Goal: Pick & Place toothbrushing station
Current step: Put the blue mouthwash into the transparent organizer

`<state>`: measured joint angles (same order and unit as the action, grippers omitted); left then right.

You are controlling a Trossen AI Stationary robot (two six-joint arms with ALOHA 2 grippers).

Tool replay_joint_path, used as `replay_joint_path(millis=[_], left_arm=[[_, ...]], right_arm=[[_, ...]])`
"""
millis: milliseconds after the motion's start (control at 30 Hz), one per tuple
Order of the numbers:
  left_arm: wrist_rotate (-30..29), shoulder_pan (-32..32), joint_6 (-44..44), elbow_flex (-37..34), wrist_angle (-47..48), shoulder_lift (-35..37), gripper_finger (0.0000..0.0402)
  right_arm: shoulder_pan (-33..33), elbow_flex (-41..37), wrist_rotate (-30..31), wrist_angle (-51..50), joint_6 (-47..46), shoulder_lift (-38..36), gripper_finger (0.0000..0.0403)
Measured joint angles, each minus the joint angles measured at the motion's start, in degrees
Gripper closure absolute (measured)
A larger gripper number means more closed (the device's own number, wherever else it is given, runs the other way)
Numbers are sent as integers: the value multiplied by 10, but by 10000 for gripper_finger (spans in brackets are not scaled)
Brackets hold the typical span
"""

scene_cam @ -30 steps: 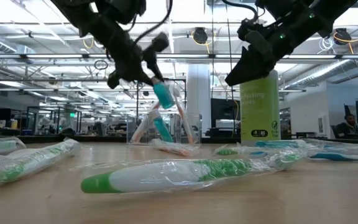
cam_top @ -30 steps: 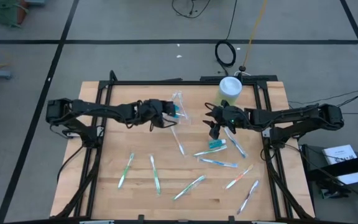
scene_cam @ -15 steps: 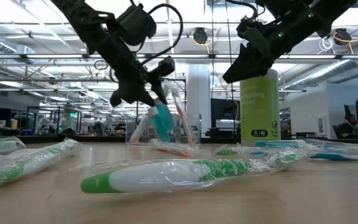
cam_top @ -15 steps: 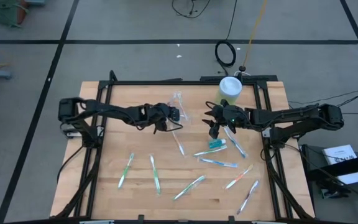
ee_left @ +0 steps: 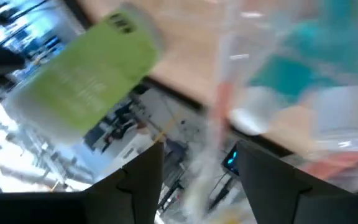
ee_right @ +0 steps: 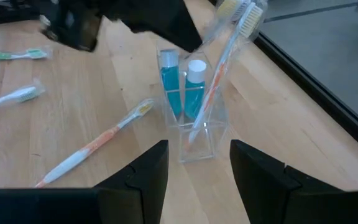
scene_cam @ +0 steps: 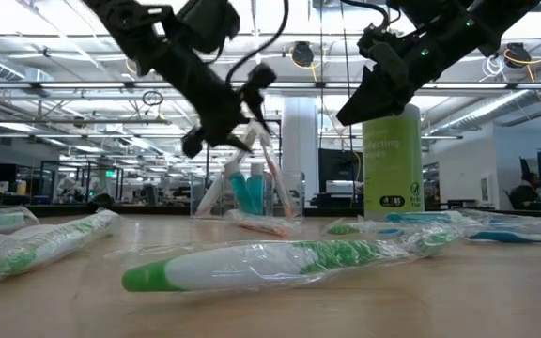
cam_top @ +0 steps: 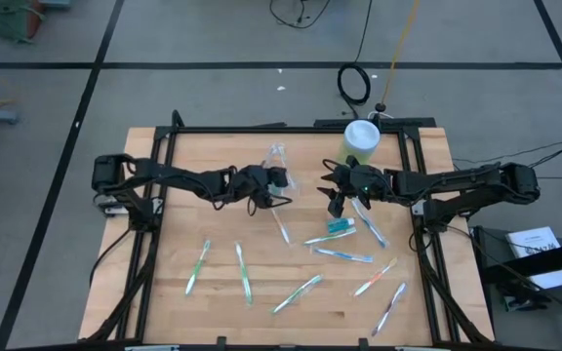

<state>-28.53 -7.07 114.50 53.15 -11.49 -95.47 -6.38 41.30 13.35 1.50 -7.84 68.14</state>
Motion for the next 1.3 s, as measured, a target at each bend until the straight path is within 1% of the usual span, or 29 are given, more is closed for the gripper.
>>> replay_joint_path(millis=[133,200,267,333,400,467,533,600,667,700,767,833,900,933,967,1033,1100,1200,1300], left_arm=[[0,18,-27,21,2,25,208],[1,25,-59,30,10,44,216],[2,32,-114,42,23,64,223],[6,36,-200,48,40,91,230],[6,41,-324,48,51,116,237],[9,42,-482,48,92,150,242],[20,42,-687,48,117,173,246],[48,32,-876,43,169,199,250],[66,27,-1001,38,197,202,253],[69,24,-1036,32,207,201,255],[56,24,-1082,8,234,200,261],[46,24,-1113,-16,201,182,268],[53,21,-1145,-46,187,169,274],[61,20,-1164,-60,170,160,276],[75,19,-1184,-69,132,153,278],[80,19,-1224,-85,78,142,279],[62,19,-1264,-88,44,132,279],[11,18,-1338,-92,26,113,280],[4,15,-1352,-91,27,100,280]], right_arm=[[1,0,-1,3,0,0,236],[3,0,-1,4,0,0,236],[4,0,-1,4,-5,0,236],[9,0,-2,4,-5,0,236],[12,0,-2,4,-6,0,236],[17,0,-2,4,-6,0,236],[22,0,-2,4,-7,0,236],[28,-2,-2,5,-7,0,236],[32,-2,-2,7,-7,0,236],[33,-2,-2,6,-7,0,236],[36,-2,-1,10,-7,0,236],[38,-2,-1,10,-7,0,236],[39,-2,-1,17,-7,0,236],[40,-2,-1,17,-7,0,236],[40,-2,-1,17,-7,0,236],[42,-2,-1,18,-7,0,236],[42,-2,-1,23,-7,0,236],[42,-2,-1,34,-7,0,236],[42,-2,-1,35,-7,0,236]])
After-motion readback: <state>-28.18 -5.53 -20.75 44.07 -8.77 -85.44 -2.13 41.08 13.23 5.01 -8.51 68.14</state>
